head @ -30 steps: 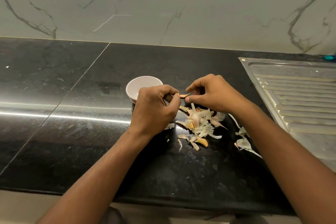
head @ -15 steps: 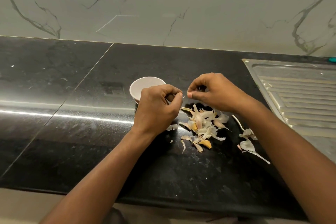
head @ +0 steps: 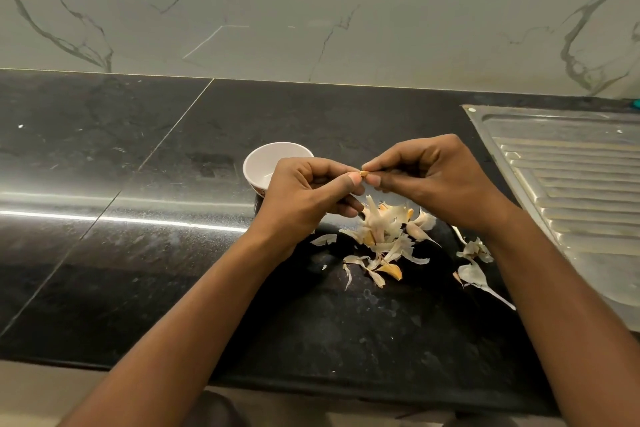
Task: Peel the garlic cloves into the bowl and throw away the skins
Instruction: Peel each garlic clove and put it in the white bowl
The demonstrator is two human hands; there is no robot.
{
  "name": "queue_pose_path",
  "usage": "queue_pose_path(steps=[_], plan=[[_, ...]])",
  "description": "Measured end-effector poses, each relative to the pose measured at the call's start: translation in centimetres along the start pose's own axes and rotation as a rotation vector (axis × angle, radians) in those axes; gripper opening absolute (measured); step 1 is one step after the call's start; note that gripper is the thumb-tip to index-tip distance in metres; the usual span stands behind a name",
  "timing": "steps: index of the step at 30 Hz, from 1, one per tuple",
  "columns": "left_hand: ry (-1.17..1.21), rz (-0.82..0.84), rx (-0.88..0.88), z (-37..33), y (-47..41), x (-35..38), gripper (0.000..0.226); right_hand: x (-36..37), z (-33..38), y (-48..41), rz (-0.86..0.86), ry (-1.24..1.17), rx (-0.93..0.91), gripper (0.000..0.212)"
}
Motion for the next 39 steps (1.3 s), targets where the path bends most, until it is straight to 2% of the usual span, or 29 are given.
queue_pose_path(steps=[12, 21, 39], plan=[[0.058, -0.03, -0.007, -0.2, 0.1, 0.6, 0.014, 0.4, 1.3, 0.6, -0.081, 0.098, -0.143, 0.018], [0.219, 0.014, -0.054, -1.0, 0.3, 0.8, 0.01, -0.2, 1.2, 0.8, -0.124, -0.115, -0.064, 0.019], [0.234, 0.027, -0.099, -1.0, 0.5, 0.7, 0.008, -0.1, 1.3, 1.1, -0.043, -0.084, -0.097, 0.02]])
Point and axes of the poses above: each hand's wrist, its own y-axis away from the middle knuckle, its own x-axis out of the palm, z = x × y, the point moved 4 cm from there along -y, towards the middle knuckle, and after that the axes turned 7 degrees about y, right-handed, at the moved point
